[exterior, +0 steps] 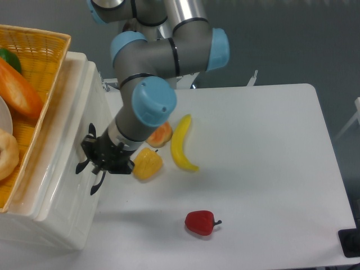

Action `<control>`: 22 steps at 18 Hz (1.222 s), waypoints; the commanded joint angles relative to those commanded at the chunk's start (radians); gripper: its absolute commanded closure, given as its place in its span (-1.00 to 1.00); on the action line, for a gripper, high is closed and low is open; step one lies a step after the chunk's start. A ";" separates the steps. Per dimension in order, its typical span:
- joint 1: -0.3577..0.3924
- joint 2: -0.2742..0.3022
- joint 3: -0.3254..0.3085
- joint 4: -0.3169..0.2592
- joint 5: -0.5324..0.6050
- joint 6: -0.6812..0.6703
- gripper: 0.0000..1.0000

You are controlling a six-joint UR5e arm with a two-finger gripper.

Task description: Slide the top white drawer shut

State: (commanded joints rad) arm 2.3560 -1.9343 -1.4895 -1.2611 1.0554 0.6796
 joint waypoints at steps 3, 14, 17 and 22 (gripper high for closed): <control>0.055 0.002 0.006 0.029 0.011 -0.002 -0.17; 0.256 -0.011 0.006 0.114 0.214 0.037 -1.00; 0.299 -0.044 0.003 0.123 0.362 0.188 -1.00; 0.386 -0.127 0.012 0.232 0.433 0.365 -1.00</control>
State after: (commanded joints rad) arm 2.7425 -2.0616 -1.4773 -1.0293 1.4879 1.0443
